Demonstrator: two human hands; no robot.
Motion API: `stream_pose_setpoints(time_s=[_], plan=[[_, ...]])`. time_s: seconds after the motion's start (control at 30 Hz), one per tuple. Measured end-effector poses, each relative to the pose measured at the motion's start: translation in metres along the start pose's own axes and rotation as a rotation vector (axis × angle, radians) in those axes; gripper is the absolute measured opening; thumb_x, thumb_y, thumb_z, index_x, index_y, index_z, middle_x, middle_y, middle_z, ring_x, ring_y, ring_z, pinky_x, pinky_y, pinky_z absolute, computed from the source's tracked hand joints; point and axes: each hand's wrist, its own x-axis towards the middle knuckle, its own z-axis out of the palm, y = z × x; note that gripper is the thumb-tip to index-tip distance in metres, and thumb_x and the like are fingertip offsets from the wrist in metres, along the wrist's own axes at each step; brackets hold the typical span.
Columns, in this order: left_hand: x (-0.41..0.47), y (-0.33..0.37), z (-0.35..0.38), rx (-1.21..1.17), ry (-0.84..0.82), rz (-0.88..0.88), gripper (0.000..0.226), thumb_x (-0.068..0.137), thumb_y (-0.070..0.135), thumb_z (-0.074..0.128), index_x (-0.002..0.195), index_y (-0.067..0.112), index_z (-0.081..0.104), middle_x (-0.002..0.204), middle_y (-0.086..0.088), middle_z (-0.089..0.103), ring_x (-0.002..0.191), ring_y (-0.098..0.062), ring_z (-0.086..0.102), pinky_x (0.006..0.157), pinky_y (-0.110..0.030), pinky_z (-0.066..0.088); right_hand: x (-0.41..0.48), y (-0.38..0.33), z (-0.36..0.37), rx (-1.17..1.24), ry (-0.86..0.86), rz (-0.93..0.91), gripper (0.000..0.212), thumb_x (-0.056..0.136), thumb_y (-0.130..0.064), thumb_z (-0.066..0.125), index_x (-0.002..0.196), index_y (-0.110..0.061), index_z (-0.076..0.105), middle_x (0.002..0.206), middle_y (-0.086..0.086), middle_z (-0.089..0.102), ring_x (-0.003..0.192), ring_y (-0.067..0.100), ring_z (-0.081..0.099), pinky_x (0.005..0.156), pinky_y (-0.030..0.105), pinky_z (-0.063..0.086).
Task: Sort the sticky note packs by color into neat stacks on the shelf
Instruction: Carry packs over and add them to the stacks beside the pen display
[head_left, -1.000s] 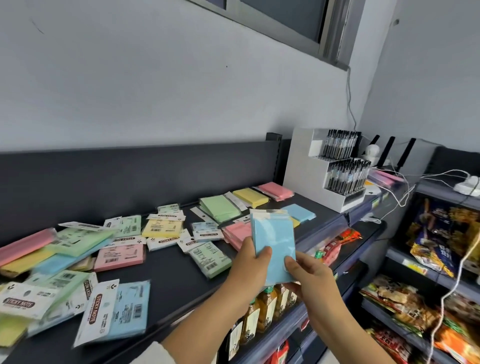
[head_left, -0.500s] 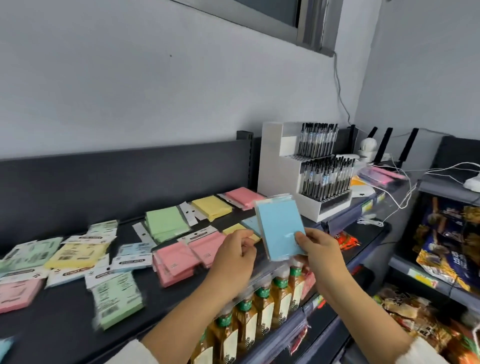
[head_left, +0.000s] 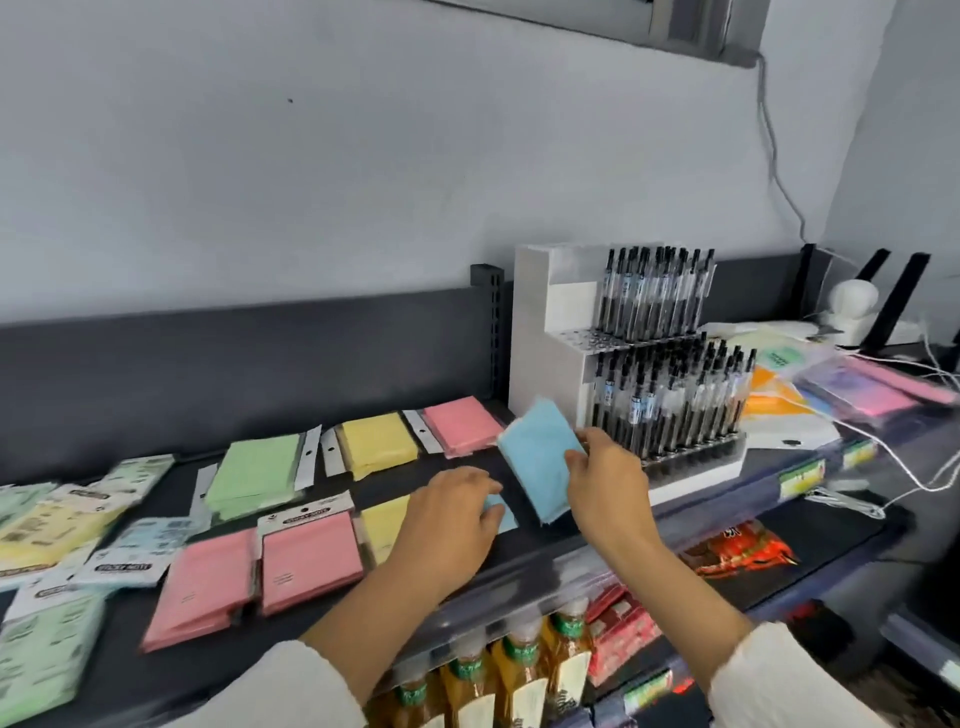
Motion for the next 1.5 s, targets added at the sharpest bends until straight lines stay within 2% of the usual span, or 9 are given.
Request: stream_pose_setpoints(time_s=[0.37,0.43,0.53,0.6,0.7,0.83,1.1,1.37,1.5], plan=[[0.008,0.003,0.018,0.072,0.004,0.004,0.035,0.093,0.041,0.050,0.125,0.028,0.055,0.131,0.007,0.054,0.118,-0.014,0.047,0.097,-0.032,0.039,0.000,0.013,0.017,-0.577,-0.183,-0.243,0.043,0.088,0.000,0.048,0.130,-0.006,0.042,0.127,0.011,0.051,0.117,0.027,0.050,0.085,0.033,0.047],[0.008,0.003,0.019,0.080,0.021,0.011,0.035,0.094,0.041,0.049,0.127,0.029,0.054,0.133,0.009,0.052,0.119,-0.013,0.046,0.097,-0.030,0.038,-0.004,0.013,0.019,-0.633,-0.139,-0.303,0.033,0.084,-0.005,0.056,0.117,-0.006,0.054,0.115,0.011,0.058,0.105,0.028,0.057,0.075,0.034,0.050],[0.009,0.003,0.019,0.084,0.008,0.024,0.037,0.095,0.040,0.047,0.131,0.032,0.051,0.137,0.009,0.049,0.122,-0.013,0.044,0.099,-0.030,0.036,-0.002,0.011,0.022,-0.644,-0.093,-0.395,0.025,0.045,-0.008,0.086,0.061,-0.008,0.067,0.063,0.009,0.062,0.060,0.029,0.060,0.048,0.033,0.048],[0.009,0.001,0.018,0.085,-0.023,0.039,0.040,0.097,0.040,0.044,0.136,0.032,0.047,0.141,0.009,0.045,0.125,-0.013,0.041,0.101,-0.030,0.036,0.000,0.005,0.023,-0.626,-0.133,-0.421,0.025,0.043,-0.012,0.088,0.052,-0.010,0.065,0.057,0.007,0.060,0.058,0.028,0.059,0.046,0.032,0.043],[0.003,-0.005,0.011,0.042,0.023,-0.031,0.052,0.098,0.042,0.039,0.147,0.030,0.026,0.148,0.007,0.035,0.132,-0.015,0.035,0.106,-0.031,0.034,0.002,-0.003,0.027,-0.642,-0.170,-0.414,0.005,0.078,-0.019,0.069,0.078,-0.015,0.069,0.083,0.004,0.066,0.085,0.024,0.061,0.059,0.029,0.038],[-0.014,-0.031,-0.017,-0.004,0.155,-0.172,0.056,0.098,0.045,0.037,0.148,0.026,0.021,0.149,0.006,0.034,0.134,-0.014,0.032,0.107,-0.029,0.031,-0.004,-0.024,0.042,-0.428,-0.056,-0.581,0.027,0.055,-0.008,0.084,0.079,-0.013,0.073,0.078,0.005,0.070,0.070,0.026,0.064,0.056,0.032,0.050],[-0.087,-0.103,-0.079,0.152,0.186,-0.353,0.061,0.096,0.049,0.040,0.149,0.028,0.019,0.144,0.002,0.042,0.131,-0.017,0.038,0.105,-0.031,0.034,-0.048,-0.107,0.085,-0.128,-0.176,-0.790,0.021,0.077,-0.016,0.073,0.098,-0.014,0.071,0.094,0.001,0.070,0.082,0.023,0.064,0.067,0.037,0.055],[-0.181,-0.171,-0.137,0.264,0.248,-0.516,0.043,0.093,0.050,0.045,0.130,0.029,0.053,0.131,0.007,0.057,0.121,-0.015,0.049,0.096,-0.036,0.043,-0.107,-0.187,0.122,-0.040,-0.352,-0.922,0.036,0.098,-0.032,0.041,0.132,-0.024,0.050,0.130,-0.006,0.053,0.117,0.017,0.047,0.095,0.029,0.038],[-0.238,-0.213,-0.167,0.275,0.290,-0.578,0.040,0.090,0.051,0.050,0.120,0.028,0.063,0.120,0.006,0.064,0.111,-0.016,0.056,0.091,-0.034,0.045,-0.143,-0.232,0.145,0.081,-0.517,-0.918,0.037,0.097,-0.033,0.046,0.132,-0.025,0.052,0.132,-0.007,0.051,0.121,0.014,0.045,0.097,0.026,0.038]])
